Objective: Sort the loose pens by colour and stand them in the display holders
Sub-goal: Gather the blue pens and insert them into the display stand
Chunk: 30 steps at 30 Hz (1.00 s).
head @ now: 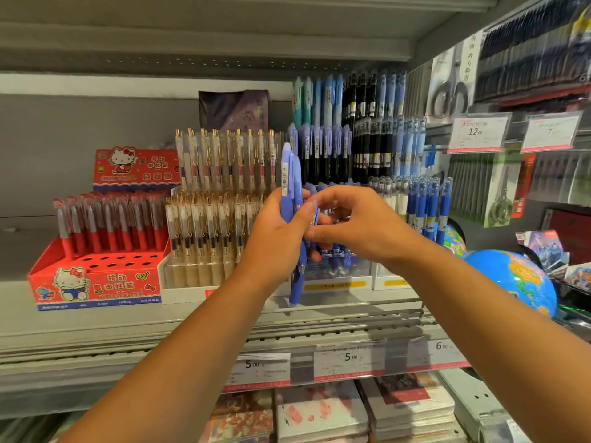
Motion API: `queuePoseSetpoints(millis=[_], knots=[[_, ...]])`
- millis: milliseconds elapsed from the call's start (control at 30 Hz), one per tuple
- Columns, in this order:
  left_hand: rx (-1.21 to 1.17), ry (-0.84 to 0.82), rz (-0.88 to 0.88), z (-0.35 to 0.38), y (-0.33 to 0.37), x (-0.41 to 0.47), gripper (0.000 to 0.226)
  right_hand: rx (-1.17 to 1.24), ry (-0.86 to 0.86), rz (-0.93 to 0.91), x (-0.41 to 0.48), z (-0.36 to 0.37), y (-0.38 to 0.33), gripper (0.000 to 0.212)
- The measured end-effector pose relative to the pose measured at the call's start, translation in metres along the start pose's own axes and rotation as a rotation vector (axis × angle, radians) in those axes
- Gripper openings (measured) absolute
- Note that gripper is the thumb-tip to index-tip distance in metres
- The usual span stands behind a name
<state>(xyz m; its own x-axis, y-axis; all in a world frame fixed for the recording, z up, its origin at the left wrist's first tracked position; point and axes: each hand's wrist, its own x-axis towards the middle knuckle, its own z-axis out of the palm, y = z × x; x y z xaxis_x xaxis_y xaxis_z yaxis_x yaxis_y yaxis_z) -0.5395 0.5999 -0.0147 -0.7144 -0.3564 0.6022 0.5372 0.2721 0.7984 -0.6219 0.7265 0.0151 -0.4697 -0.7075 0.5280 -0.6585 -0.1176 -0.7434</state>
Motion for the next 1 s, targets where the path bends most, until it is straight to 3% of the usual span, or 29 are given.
queuePoseSetpoints(millis=[167,367,567,700,800,1000], knots=[[-0.076,0.0,-0.027,0.001,0.0,0.0,0.009,0.004,0.126,-0.05,-0.001,0.0,-0.001,0.018],[-0.037,0.101,-0.024,0.001,0.0,0.003,0.01,0.138,0.4,0.002,0.007,-0.025,-0.006,0.02],[0.019,0.104,0.021,-0.001,-0.001,0.004,0.01,-0.369,0.63,-0.068,0.012,-0.04,0.0,0.016],[0.048,0.102,0.01,-0.002,-0.005,0.005,0.013,-0.535,0.621,-0.101,0.013,-0.03,0.009,0.018],[0.027,0.104,-0.017,-0.002,-0.004,0.004,0.023,-0.623,0.555,-0.022,0.015,-0.025,0.014,0.016],[-0.007,0.08,-0.016,0.0,-0.001,0.003,0.01,-0.972,0.438,0.149,0.02,-0.019,0.015,0.011]])
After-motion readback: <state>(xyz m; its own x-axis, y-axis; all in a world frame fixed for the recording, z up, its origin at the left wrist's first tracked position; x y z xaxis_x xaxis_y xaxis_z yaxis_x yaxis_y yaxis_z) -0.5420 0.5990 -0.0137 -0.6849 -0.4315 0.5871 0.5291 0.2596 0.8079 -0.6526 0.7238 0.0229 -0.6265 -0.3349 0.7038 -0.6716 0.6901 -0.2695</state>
